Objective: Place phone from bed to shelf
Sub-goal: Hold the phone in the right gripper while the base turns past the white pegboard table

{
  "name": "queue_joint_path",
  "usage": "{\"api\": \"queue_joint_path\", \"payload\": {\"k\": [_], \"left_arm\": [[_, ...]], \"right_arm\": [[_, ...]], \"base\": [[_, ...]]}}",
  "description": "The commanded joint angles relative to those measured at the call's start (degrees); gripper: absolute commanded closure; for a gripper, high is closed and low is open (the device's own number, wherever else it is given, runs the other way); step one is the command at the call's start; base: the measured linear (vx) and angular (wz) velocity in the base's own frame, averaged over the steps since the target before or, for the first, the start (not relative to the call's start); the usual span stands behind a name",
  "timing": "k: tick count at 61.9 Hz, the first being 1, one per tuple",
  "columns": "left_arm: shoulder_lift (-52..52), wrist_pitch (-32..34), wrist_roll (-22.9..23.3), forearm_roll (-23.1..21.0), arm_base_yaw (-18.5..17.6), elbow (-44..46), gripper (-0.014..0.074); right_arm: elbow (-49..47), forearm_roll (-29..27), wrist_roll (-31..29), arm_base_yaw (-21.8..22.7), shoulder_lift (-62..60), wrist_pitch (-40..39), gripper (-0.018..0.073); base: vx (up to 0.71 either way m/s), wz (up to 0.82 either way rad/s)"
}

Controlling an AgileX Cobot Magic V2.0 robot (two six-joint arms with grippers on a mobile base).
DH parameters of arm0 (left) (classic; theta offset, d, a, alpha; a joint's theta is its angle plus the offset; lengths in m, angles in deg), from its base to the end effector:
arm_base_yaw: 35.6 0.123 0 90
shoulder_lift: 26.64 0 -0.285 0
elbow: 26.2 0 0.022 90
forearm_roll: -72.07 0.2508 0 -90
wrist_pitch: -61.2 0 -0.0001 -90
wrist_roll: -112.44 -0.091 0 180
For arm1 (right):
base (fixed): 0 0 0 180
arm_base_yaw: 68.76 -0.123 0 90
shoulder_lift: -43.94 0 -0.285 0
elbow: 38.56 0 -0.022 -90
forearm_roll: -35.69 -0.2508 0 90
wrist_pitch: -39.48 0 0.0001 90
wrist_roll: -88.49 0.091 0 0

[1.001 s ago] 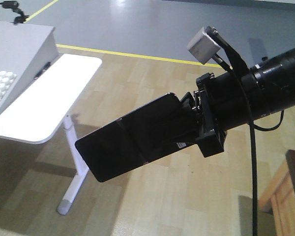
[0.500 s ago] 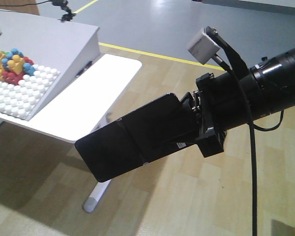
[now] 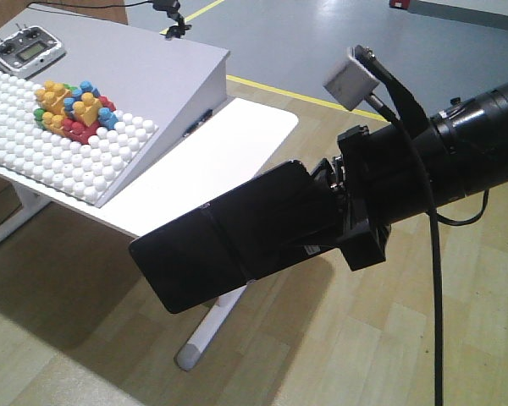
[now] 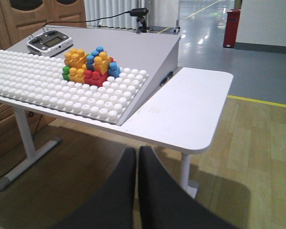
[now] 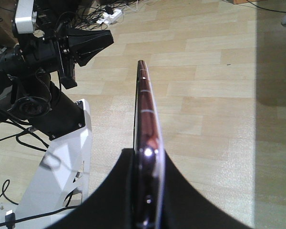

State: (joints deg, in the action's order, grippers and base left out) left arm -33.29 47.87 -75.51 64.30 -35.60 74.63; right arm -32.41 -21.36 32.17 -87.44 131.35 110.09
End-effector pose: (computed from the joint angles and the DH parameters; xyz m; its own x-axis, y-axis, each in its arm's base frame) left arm 0.0553 -0.0028 0.1818 -0.1568 0.0067 -0.9876 0.0318 0.9995 0.0018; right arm 0.2289 0.1534 0.3656 -0.4461 -0.4655 -0.7644 -0.8945 0.2607 0.3632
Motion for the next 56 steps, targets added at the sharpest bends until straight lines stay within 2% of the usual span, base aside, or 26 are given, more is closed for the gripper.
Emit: {"api": "queue_joint_path", "payload": {"k": [1, 56], "left_arm": [[0.34, 4.26, 0.22, -0.57, -0.23, -0.14, 0.0596], [0.34, 4.26, 0.22, -0.57, -0.23, -0.14, 0.0596]], "right_arm": [[-1.51, -4.89, -0.25, 0.11, -2.04, 3.26, 0.0564], [-1.51, -4.89, -0.25, 0.11, -2.04, 3.27, 0.0564]], "base": [[0.08, 0.17], [0.06, 0.21]]}}
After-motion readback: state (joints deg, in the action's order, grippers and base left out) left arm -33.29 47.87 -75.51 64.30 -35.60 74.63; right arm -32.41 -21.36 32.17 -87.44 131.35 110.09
